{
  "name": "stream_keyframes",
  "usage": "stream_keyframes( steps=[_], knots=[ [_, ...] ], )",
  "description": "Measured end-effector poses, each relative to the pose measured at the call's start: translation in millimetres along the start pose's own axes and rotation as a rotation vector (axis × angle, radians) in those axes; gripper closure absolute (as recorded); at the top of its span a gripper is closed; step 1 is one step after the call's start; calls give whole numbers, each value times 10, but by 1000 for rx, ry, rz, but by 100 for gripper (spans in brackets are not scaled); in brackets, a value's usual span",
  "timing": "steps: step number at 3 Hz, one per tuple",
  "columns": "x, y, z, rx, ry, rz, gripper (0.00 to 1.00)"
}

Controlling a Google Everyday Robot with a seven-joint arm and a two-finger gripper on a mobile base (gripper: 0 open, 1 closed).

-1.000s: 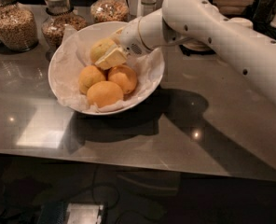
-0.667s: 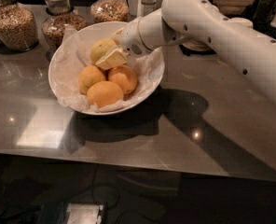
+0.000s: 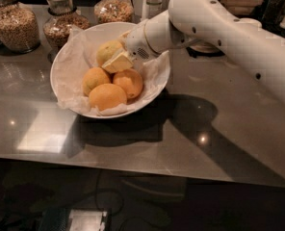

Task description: Pick orange from white bowl

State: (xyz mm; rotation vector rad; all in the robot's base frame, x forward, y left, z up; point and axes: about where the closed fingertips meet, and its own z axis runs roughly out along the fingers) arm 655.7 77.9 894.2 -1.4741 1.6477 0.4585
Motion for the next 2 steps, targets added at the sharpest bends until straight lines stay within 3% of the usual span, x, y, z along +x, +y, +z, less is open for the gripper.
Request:
stream_keyframes(
  steps=[1, 2],
  knots=[
    [-39, 166, -208, 2, -73, 15, 100],
    [-52, 172, -307, 10, -95, 22, 100]
  ],
)
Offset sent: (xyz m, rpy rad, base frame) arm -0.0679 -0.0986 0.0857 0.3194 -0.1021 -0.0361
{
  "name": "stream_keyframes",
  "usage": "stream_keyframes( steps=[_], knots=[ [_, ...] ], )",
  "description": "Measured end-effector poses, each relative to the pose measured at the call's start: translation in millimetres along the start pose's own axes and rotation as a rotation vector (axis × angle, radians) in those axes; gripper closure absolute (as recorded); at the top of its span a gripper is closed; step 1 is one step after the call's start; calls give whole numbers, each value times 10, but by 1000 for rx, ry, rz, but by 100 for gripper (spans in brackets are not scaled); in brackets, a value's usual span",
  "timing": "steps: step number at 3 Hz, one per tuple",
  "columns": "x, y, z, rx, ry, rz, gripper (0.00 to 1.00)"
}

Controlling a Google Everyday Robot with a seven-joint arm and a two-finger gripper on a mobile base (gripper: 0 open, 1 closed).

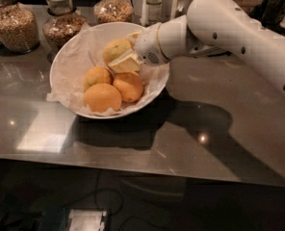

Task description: Pick orange from white bowl

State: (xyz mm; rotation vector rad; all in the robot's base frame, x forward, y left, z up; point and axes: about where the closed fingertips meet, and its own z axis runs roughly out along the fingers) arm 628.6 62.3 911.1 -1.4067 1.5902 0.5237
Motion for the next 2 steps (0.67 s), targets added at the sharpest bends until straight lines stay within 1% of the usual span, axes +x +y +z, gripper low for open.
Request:
stream_keyframes(
  steps=[1, 2],
  knots=[
    [-132, 5, -368, 28, -77, -10, 100],
    [-490, 58, -942, 56, -172, -72, 100]
  ],
)
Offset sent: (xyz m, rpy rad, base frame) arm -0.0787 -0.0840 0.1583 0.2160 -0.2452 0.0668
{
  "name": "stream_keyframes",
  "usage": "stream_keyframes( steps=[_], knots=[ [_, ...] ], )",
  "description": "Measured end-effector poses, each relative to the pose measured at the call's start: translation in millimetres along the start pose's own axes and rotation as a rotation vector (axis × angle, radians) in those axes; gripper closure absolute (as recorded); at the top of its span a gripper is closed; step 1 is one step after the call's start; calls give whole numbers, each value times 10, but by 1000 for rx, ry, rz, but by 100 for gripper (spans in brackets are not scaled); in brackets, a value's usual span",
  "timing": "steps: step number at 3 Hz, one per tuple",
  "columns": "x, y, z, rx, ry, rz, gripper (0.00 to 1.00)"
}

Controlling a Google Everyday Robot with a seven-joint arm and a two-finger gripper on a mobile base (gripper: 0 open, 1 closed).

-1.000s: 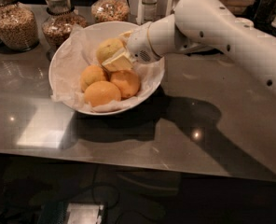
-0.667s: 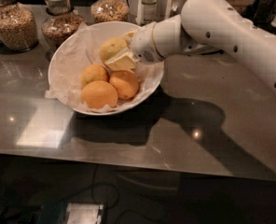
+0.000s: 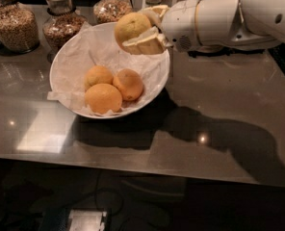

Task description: Pick orange from white bowl

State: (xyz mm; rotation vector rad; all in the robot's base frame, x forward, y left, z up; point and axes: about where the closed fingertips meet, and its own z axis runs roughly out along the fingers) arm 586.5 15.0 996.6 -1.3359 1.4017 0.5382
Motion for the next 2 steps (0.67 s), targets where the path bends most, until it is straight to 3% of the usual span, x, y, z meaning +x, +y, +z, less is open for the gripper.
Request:
stream_keyframes(
  steps=[1, 2],
  knots=[
    [-527, 172, -367, -17, -46, -103, 100],
    [-888, 521, -576, -55, -44, -206, 100]
  ],
)
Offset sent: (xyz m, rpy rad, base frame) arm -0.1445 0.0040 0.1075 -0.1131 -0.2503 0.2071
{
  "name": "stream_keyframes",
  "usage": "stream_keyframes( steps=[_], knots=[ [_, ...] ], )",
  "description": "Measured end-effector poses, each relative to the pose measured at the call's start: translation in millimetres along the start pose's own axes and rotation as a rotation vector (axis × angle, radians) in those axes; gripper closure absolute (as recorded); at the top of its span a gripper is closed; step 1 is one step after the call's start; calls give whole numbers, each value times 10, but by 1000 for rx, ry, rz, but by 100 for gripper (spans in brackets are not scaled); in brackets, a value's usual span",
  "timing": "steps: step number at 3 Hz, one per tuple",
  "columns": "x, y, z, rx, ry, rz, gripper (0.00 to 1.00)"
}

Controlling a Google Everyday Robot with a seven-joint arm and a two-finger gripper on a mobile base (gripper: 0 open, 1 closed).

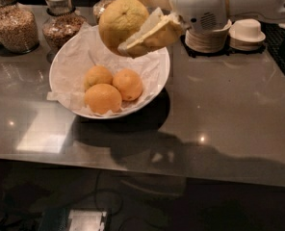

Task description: Pick orange from white bowl

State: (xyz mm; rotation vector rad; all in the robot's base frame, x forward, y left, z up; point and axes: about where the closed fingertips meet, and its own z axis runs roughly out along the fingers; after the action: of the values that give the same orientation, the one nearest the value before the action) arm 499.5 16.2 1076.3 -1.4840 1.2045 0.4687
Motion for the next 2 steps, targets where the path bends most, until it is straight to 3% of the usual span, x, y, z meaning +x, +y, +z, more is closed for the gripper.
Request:
stream_keyframes(
  steps=[1, 2],
  knots=[
    [-124, 240, -3, -97, -47, 19, 100],
    [-151, 410, -12, -161, -95, 63, 100]
  ],
)
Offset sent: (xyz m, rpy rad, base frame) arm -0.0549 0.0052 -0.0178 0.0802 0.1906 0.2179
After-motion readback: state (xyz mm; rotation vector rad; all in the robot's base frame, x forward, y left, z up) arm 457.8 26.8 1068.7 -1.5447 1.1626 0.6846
